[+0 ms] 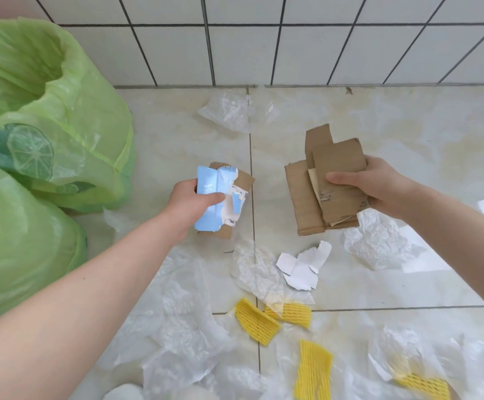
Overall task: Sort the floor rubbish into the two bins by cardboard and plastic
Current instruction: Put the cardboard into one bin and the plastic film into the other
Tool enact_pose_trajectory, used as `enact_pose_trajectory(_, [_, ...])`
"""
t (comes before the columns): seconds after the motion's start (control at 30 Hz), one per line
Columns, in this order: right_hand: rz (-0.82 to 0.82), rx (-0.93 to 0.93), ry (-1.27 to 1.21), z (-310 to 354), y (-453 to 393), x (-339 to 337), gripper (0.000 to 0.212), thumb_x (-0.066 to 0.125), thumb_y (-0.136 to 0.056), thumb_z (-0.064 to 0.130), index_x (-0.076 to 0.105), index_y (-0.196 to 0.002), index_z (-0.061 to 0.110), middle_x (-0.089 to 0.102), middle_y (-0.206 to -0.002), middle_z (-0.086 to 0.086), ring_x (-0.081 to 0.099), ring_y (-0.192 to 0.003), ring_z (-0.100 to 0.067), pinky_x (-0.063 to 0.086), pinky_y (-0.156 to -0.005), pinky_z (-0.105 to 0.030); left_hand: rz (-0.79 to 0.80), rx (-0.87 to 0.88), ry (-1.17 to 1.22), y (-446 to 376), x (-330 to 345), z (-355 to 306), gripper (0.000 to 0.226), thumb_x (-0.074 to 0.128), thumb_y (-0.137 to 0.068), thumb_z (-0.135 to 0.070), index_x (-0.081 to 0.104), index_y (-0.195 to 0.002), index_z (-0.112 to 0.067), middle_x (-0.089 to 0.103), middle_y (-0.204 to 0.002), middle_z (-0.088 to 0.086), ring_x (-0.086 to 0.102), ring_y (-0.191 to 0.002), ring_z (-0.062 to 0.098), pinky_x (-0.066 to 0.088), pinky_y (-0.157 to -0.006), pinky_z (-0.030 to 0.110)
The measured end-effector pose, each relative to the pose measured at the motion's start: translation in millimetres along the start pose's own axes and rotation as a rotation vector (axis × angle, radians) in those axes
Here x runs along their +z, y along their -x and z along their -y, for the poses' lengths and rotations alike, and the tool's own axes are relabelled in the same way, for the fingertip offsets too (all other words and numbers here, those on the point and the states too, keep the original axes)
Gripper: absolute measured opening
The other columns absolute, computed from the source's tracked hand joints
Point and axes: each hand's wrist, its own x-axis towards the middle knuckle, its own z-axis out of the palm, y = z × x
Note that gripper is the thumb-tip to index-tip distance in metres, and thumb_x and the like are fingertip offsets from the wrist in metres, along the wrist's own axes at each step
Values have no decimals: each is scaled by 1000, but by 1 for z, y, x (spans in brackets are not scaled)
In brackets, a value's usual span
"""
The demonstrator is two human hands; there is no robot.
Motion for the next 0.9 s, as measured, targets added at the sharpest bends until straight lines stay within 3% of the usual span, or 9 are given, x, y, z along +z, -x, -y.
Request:
enact_pose_trajectory(0.13, [-43, 57, -19, -18, 31, -16, 35, 75, -76, 12, 64, -110, 8, 71, -103, -7, 70, -89, -21, 59, -71, -33, 178, -43, -52, 27, 26, 7, 18, 72, -81, -15, 65, -97, -19, 71, -98, 3, 68, -87, 23, 55, -79, 38])
enact_pose_trajectory(0.33, [-43, 193, -27, -60, 75, -45, 39, 77, -74, 13, 63, -109, 4, 72, -102, -12, 71, -89, -26, 58, -74, -36, 394, 7, -330, 76, 97, 24, 26, 69, -82, -17, 66, -107, -11, 65, -94, 5, 61, -73, 17, 46, -58, 23])
enact_pose_trajectory(0.4, [-66, 203, -73, -73, 85, -57, 41, 76, -74, 15, 62, -111, 3, 72, -103, -13, 71, -89, -26, 58, -75, -37, 406, 17, -295, 82, 118, 23, 27, 70, -81, -16, 66, -107, -10, 64, -92, 4, 59, -69, 12, 45, -56, 22])
enact_pose_trajectory(0.47, [-94, 203, -118, -83, 95, -68, 42, 75, -75, 16, 61, -113, 2, 72, -101, -12, 71, -84, -23, 59, -70, -33, 392, 59, -324, 81, 136, 22, 27, 71, -78, -17, 67, -104, -10, 66, -96, 6, 61, -77, 17, 50, -62, 26])
enact_pose_trajectory(0.57, [-120, 217, -118, -100, 110, -81, 44, 75, -76, 15, 61, -115, 2, 71, -103, -14, 70, -84, -24, 61, -64, -31, 331, 186, -684, 76, 156, 28, 36, 67, -74, -30, 62, -102, -8, 60, -107, 11, 53, -106, 30, 49, -84, 36])
enact_pose_trajectory(0.67, [-123, 242, -98, -115, 120, -83, 45, 75, -76, 15, 60, -116, 3, 70, -107, -15, 69, -91, -27, 60, -68, -33, 328, 221, -932, 77, 166, 36, 39, 62, -81, -34, 53, -109, -9, 46, -119, 9, 39, -117, 32, 42, -90, 37])
enact_pose_trajectory(0.77, [-104, 248, -99, -127, 126, -80, 46, 77, -73, 17, 62, -114, 5, 71, -106, -13, 70, -93, -26, 58, -73, -34, 324, 248, -971, 83, 174, 40, 32, 61, -85, -33, 52, -110, -15, 42, -123, 10, 34, -120, 33, 39, -87, 37])
enact_pose_trajectory(0.9, [-71, 247, -98, -131, 130, -73, 43, 77, -75, 16, 61, -114, 6, 71, -105, -10, 70, -91, -23, 57, -73, -33, 292, 267, -1001, 83, 181, 45, 31, 59, -85, -30, 54, -112, -16, 51, -118, 8, 40, -116, 33, 33, -80, 35])
